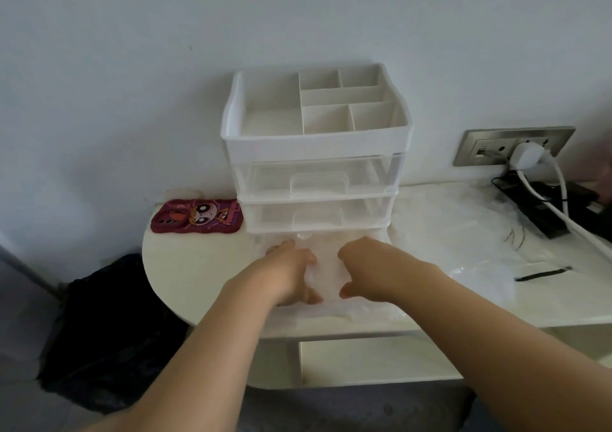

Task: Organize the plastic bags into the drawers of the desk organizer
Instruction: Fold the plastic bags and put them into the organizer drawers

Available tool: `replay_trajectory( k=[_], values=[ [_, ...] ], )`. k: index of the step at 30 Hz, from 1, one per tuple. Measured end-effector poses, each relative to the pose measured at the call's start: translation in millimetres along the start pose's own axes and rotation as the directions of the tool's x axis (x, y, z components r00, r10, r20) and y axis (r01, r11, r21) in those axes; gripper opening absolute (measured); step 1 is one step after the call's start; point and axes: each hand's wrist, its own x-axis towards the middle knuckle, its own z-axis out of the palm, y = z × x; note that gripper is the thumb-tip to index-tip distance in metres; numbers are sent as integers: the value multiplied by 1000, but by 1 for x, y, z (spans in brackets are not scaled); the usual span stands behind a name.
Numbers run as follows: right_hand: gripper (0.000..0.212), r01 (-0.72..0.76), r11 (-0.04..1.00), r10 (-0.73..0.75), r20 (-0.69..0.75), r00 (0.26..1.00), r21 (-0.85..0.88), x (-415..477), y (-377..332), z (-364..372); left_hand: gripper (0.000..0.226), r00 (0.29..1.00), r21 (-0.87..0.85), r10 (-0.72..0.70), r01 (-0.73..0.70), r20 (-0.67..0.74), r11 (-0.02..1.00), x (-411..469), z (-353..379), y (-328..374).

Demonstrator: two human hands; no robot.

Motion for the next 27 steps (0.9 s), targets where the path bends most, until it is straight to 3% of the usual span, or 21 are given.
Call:
replay_trajectory(
  k=[7,10,12,16,19,22,24,27],
  values=[
    [52,-7,997,-3,138,990,72,1,8,-9,92,999,98,1,-4,36,995,13,10,-3],
    [42,33,992,-28,-42,999,122,4,8,-20,95,998,115,4,-10,55,993,15,9,-3],
    [32,54,991,-37,-131,991,126,7,4,-15,89,999,127,25,-31,48,991,15,9,-1],
    [40,72,997,-72,-12,997,31,13,6,5,81,997,22,72,-72,-9,997,7,5,-3],
    [42,109,991,-108,-20,994,80,8,14,2,66,990,-41,120,-123,-80,992,-10,-6,-10],
    [28,150,976,-126,-156,980,158,-7,17,-9,41,967,-78,148,-167,-208,983,-34,-16,-16],
    [22,170,974,-132,-239,962,148,-20,22,-13,36,956,-81,154,-179,-249,981,-50,-18,-20],
    [43,150,988,-144,-138,980,36,-39,28,0,47,978,-10,124,-127,-171,992,-66,-11,-24]
  ],
)
